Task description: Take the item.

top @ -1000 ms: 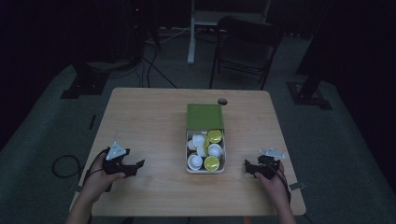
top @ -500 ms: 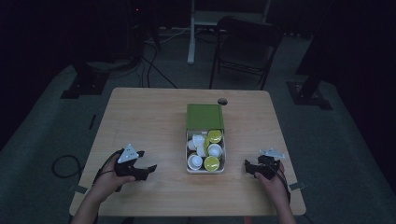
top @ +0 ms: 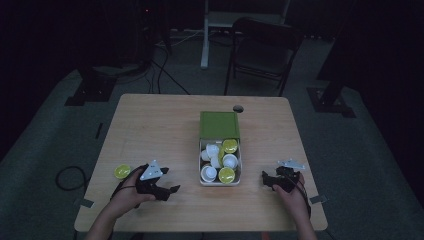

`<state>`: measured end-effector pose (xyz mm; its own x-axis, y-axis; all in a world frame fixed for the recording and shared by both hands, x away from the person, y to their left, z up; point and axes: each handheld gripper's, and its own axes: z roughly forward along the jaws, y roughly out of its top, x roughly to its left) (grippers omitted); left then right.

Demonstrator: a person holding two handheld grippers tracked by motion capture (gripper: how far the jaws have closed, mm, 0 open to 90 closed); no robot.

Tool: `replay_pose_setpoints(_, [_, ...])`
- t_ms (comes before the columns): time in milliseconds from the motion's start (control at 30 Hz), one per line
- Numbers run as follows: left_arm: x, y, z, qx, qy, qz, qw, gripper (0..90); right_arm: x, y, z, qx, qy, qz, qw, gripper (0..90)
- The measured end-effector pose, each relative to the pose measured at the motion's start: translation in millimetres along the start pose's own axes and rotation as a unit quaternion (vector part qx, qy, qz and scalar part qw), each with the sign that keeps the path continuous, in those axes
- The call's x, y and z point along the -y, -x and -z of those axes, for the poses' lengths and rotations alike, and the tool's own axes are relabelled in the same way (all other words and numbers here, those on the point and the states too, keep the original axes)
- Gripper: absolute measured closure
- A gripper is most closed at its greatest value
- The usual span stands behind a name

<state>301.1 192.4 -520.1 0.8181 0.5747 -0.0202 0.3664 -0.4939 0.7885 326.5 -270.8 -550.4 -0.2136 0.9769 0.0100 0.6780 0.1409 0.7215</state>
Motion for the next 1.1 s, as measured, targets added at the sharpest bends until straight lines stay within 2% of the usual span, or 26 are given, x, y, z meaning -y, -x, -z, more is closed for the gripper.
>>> replay_pose_setpoints(100, [1.4,3.8,-2.3,0.008,-0.004,-0.006,0.9999,19.0,0.0,0.0,0.0,0.0,0.0,0.0,1.0,11.1])
replay_pose_setpoints(133, [3.2,8.3,-4.6,0.018,-0.01,-0.019,0.9996,19.0,0.0,0.0,0.0,0.0,0.0,0.0,1.0,11.2])
replay_pose_setpoints(167, [3.2,8.3,-4.6,0.018,-0.01,-0.019,0.9996,18.9,0.0,0.0,0.0,0.0,0.0,0.0,1.0,11.1])
replay_pose_setpoints(200, [3.9,10.5,-5.6,0.024,-0.012,-0.028,0.9992,18.9,0.0,0.0,0.0,0.0,0.0,0.0,1.0,11.1])
replay_pose_setpoints(233, [5.2,14.0,-7.7,0.037,-0.022,-0.043,0.9982,17.8,0.0,-0.1,0.0,0.0,0.0,-0.001,1.0,11.1])
replay_pose_setpoints(267, [6.0,15.9,-9.0,0.041,-0.026,-0.046,0.9977,17.4,0.0,-0.1,0.0,0.0,0.0,-0.001,1.0,11.1])
replay_pose_setpoints(300, [6.0,15.9,-9.0,0.041,-0.026,-0.046,0.9977,17.4,0.0,-0.1,0.0,0.0,0.0,-0.001,1.0,11.1])
replay_pose_setpoints(333, [7.2,18.2,-11.3,0.043,-0.04,-0.059,0.9966,17.4,0.0,-0.1,0.0,0.0,0.0,0.0,1.0,11.1])
replay_pose_setpoints(400, [7.9,19.1,-12.2,0.044,-0.045,-0.062,0.9961,17.4,0.0,0.0,0.0,0.0,0.0,0.0,1.0,11.1])
replay_pose_setpoints(633, [10.8,19.7,-16.3,0.045,-0.052,-0.058,0.9959,17.4,0.0,-0.1,0.0,0.0,0.0,0.0,1.0,11.1])
replay_pose_setpoints(833, [15.3,15.6,-21.0,0.026,-0.066,-0.048,0.9963,17.4,0.0,-0.1,0.0,0.0,0.0,0.0,1.0,11.1])
replay_pose_setpoints(1100, [15.0,14.5,-22.8,0.029,-0.062,-0.044,0.9967,16.1,0.0,-0.1,0.0,0.0,0.0,0.0,1.0,11.1])
